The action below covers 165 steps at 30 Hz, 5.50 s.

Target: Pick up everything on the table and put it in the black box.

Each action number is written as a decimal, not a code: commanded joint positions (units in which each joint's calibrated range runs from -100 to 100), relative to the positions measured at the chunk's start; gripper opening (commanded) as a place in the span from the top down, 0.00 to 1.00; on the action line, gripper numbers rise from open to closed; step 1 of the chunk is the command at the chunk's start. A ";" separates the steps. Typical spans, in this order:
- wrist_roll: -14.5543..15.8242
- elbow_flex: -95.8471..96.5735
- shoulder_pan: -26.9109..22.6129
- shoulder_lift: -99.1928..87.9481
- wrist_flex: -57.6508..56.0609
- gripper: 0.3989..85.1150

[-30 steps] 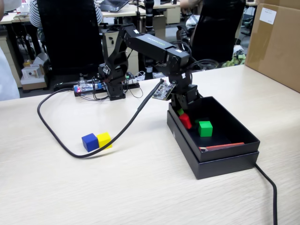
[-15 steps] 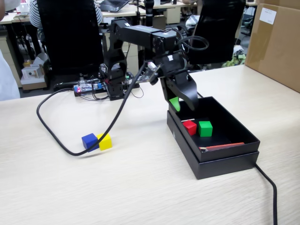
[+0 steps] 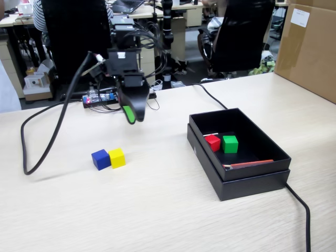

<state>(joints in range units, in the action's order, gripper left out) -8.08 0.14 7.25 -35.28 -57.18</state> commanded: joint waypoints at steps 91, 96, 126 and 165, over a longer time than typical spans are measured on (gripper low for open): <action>11.18 -30.24 -22.66 30.05 -4.81 0.91; 11.38 -27.61 -22.66 32.23 -4.89 0.84; 5.37 -22.35 -13.33 5.38 -6.10 0.46; -3.52 -3.22 3.91 25.58 1.16 0.66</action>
<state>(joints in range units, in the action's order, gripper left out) -11.79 0.59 10.77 -8.87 -57.18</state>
